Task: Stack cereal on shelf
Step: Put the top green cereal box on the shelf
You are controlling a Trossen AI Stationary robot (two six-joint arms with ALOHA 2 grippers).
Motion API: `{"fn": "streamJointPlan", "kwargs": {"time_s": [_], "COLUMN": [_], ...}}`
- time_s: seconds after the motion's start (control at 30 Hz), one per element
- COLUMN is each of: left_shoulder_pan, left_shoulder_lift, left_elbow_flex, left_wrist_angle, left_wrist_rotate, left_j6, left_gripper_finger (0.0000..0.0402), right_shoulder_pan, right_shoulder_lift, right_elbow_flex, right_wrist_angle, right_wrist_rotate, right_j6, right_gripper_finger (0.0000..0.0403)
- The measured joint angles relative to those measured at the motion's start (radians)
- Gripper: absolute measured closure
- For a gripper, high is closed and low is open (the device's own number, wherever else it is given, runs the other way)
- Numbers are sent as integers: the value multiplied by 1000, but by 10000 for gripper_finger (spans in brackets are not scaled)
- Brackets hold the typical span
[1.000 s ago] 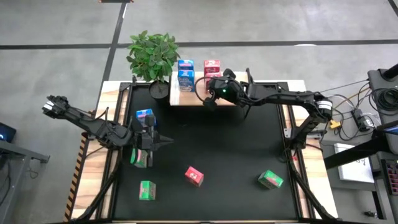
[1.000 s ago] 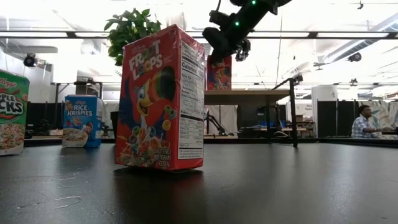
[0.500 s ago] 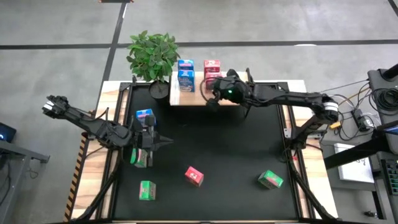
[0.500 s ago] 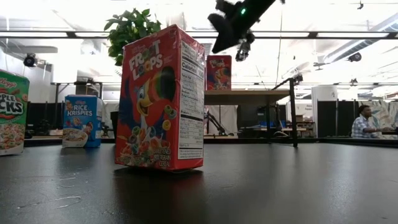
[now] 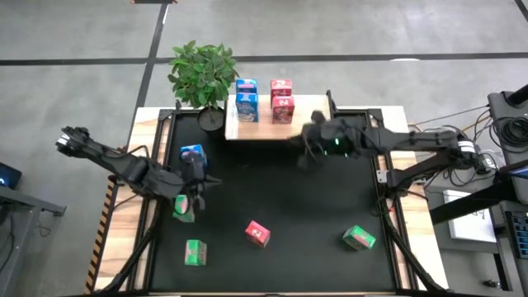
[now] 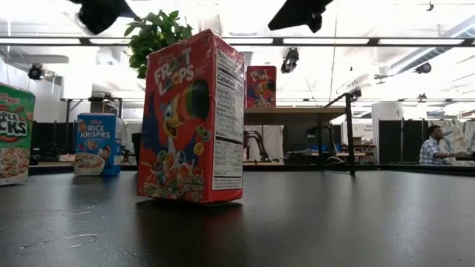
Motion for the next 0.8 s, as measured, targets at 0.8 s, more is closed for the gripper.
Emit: {"fn": "streamJointPlan", "kwargs": {"time_s": [0.8], "left_shoulder_pan": [97], "left_shoulder_lift": [42], "left_elbow_flex": [357], "left_wrist_angle": [-681], "left_wrist_rotate": [389], "left_j6": [-777], "left_gripper_finger": [319], "right_shoulder_pan": [68], "right_shoulder_lift": [-39], "right_elbow_flex": [-195], "right_wrist_angle": [159], "right_wrist_rotate": [-8], "right_j6": [-205], "right_gripper_finger": [394]}}
